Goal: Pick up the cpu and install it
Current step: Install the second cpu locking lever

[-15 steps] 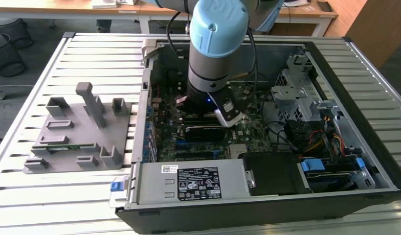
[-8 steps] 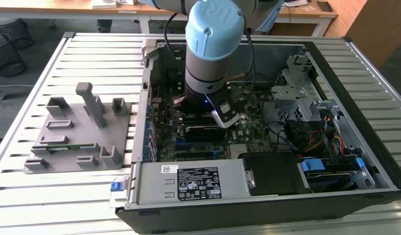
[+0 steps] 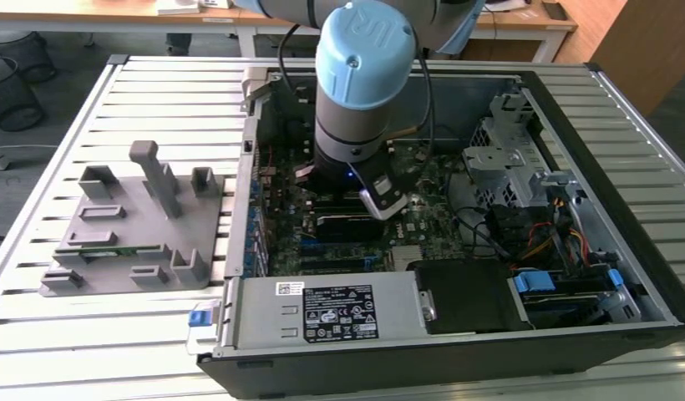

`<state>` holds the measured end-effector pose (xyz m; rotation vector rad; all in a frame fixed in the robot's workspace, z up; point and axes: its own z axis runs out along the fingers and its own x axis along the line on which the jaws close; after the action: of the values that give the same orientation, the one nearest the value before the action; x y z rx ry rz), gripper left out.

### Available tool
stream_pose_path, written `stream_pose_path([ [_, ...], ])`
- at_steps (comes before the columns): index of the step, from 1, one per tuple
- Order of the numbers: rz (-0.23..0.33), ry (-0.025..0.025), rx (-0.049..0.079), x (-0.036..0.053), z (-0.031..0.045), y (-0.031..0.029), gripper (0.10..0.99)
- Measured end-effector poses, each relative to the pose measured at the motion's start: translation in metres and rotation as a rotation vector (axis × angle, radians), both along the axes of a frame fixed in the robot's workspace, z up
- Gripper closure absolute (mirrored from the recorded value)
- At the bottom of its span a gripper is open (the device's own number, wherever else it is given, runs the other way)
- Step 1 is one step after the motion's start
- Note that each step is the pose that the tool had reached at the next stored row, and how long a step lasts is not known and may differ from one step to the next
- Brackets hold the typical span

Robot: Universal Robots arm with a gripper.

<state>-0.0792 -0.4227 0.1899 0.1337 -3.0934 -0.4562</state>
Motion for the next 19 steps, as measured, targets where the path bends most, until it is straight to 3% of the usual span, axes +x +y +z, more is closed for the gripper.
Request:
stream_pose_path([
  [19,0.005,0.0001,0.009,-0.0036,-0.0009,0.0030,0.980],
])
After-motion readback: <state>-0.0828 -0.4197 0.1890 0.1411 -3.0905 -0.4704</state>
